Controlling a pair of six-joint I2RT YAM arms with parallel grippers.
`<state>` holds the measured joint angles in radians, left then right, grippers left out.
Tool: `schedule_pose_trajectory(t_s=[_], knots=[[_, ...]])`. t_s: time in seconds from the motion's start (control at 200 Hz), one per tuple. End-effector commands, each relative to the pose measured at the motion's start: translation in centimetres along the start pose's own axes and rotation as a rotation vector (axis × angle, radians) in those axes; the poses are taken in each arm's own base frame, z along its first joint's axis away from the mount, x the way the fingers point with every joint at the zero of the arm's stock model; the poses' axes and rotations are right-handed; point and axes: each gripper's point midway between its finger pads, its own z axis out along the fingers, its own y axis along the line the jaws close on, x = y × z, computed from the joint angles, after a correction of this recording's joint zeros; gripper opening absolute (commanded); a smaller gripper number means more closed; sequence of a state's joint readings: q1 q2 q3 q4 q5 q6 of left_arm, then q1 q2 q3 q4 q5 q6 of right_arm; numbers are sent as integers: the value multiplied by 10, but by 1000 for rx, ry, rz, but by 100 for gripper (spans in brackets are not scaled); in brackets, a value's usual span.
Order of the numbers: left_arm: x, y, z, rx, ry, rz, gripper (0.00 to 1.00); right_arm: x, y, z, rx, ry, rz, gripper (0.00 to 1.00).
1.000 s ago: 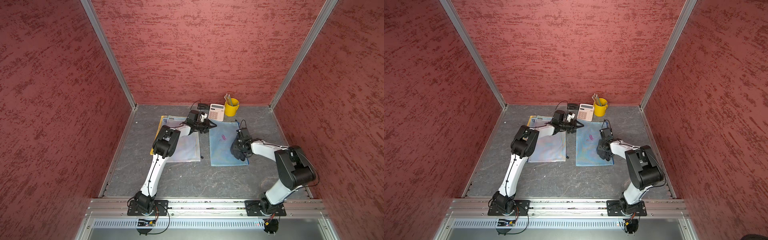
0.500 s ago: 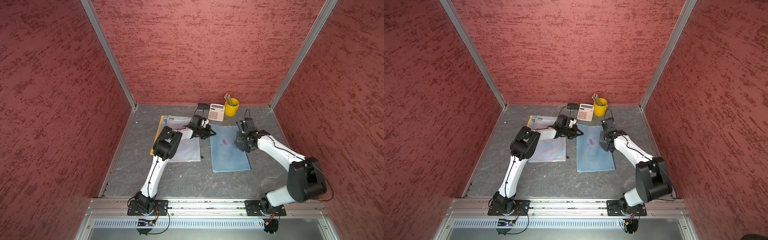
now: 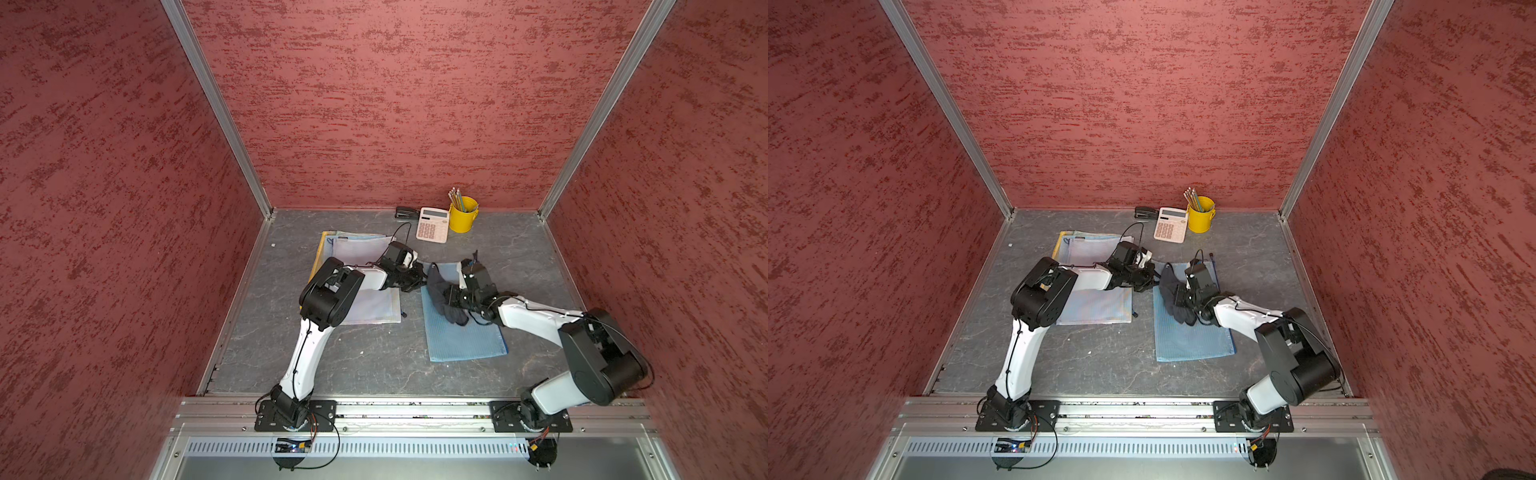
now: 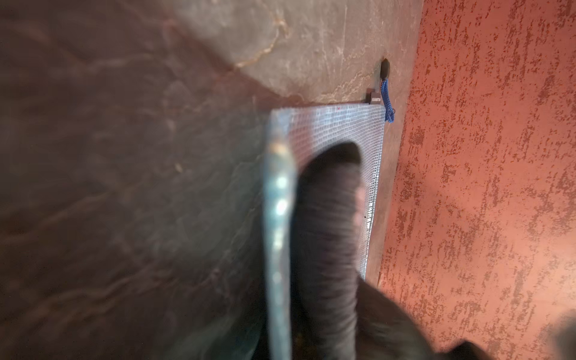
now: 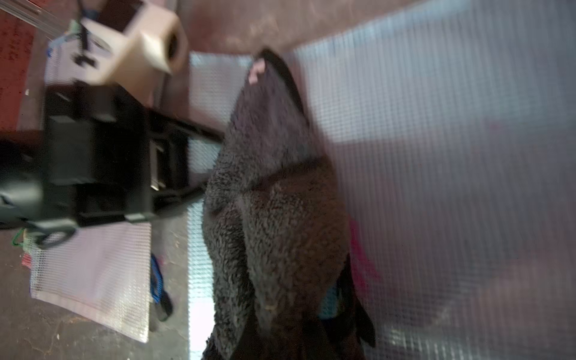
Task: Wipe the document bag
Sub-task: Wipe the dirt from the document bag.
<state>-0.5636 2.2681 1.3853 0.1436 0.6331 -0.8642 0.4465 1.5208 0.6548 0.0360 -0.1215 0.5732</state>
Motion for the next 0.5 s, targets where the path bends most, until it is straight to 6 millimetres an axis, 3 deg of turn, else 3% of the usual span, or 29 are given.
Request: schedule_pose_trajectory(t_s=[0.0, 0.135, 0.225, 0.316, 0.446, 0.496], knots=[[0, 2, -5, -29, -35, -17, 0, -42, 39, -11, -157, -180, 63, 0], [3, 6, -8, -35, -32, -25, 0, -4, -8, 5, 42, -112, 152, 0], [5, 11, -10, -43, -29, -31, 0, 24, -45, 5, 211, -76, 224, 0], [3, 20, -15, -63, -36, -53, 0, 45, -71, -12, 400, -64, 228, 0], [-4, 37, -27, -76, -58, -102, 0, 84, -93, -44, 595, 15, 173, 0], [-7, 41, -31, -77, -63, -111, 0, 95, -89, -60, 619, 51, 149, 0]])
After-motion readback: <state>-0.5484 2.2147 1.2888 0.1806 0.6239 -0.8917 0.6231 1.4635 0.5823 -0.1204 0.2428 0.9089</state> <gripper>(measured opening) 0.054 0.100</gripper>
